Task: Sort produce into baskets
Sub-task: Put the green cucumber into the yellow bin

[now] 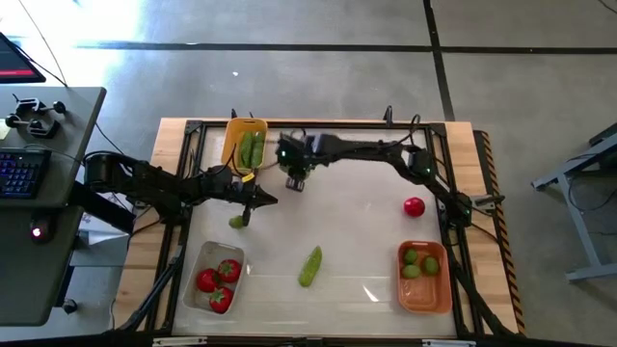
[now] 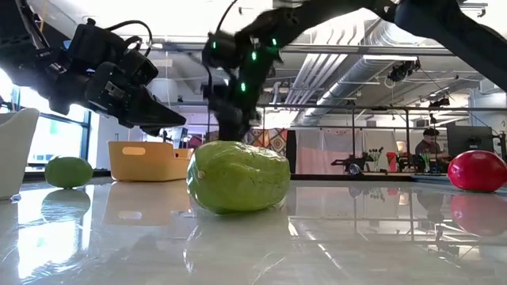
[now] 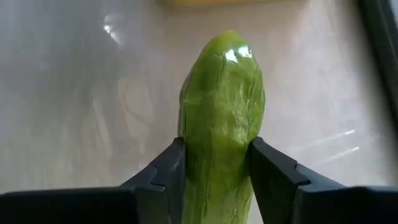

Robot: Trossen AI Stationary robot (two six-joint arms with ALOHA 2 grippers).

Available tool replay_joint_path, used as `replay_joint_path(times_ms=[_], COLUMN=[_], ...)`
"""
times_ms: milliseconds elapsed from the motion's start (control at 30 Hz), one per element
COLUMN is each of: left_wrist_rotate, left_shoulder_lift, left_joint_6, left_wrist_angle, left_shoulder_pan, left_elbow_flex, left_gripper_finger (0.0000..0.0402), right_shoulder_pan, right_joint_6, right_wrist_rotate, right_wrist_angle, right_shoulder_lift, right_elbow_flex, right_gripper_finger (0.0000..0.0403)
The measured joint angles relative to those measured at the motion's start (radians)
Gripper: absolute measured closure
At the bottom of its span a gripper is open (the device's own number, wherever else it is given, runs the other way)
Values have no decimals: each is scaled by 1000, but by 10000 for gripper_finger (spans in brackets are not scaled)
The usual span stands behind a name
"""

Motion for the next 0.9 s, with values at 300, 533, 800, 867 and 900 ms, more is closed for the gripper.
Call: replay_joint_path(times_ms=[300, 533, 800, 867, 900], left_wrist_rotate=[-18, -21, -23, -23, -24], left_shoulder_lift=[0, 0, 0, 0, 0], left_joint_6=[-8, -71, -68, -67, -66], left_wrist_angle=[16, 22, -89, -90, -90], left_shoulder_pan=[-4, -3, -5, -9, -12], left_elbow_flex=[0, 62, 153, 167, 174], left_gripper_finger=[402, 401, 363, 339, 326], right_shoulder_pan=[67, 122, 166, 179, 184], right_joint_6=[144, 172, 89, 64, 47], right_wrist_rotate=[125, 131, 14, 5, 0], right_wrist_angle=[470, 1123, 1748, 1810, 1822], right_shoulder_lift=[-198, -441, -460, -458, -458], right_elbow_flex=[-537, -968, -1197, -1213, -1213], right_gripper_finger=[297, 299, 299, 299, 299])
